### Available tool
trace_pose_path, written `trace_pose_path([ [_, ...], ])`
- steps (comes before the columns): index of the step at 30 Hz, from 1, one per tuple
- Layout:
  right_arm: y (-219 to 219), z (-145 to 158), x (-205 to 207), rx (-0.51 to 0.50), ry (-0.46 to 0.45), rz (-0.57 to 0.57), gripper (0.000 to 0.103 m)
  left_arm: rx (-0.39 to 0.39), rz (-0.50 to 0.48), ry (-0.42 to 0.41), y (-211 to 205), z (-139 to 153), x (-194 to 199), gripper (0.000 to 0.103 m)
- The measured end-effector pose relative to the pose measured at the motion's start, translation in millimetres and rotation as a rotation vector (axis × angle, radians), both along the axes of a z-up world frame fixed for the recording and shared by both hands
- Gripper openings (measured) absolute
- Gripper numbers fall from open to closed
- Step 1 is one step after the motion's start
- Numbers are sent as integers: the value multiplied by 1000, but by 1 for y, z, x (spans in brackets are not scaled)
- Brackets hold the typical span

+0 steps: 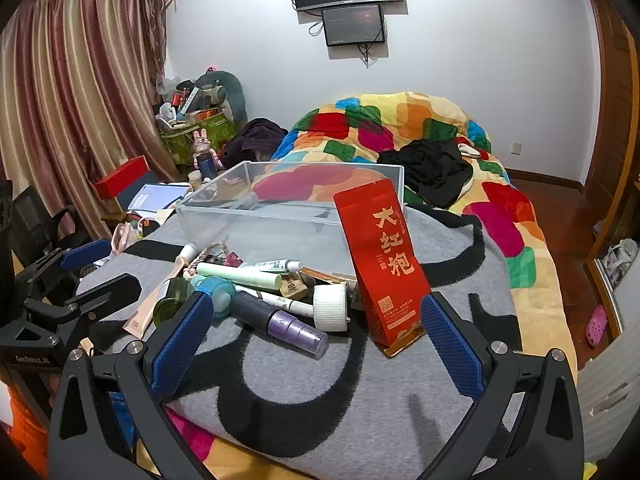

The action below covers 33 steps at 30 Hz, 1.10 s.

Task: Organize objects
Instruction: 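Move both grippers toward the scattered toiletries beside the clear box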

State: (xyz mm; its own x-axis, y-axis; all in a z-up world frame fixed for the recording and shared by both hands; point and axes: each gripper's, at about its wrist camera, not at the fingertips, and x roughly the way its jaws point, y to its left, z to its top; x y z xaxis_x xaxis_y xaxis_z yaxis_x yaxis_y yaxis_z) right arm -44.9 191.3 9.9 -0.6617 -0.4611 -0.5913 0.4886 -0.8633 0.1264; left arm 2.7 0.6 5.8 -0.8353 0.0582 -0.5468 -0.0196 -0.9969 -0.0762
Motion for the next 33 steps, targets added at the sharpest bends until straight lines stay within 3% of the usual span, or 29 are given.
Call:
trace_pose_path([
  [33,-1,-2,-11,-3,-30,31,103,32,-26,-13,-3,2,-3,103],
])
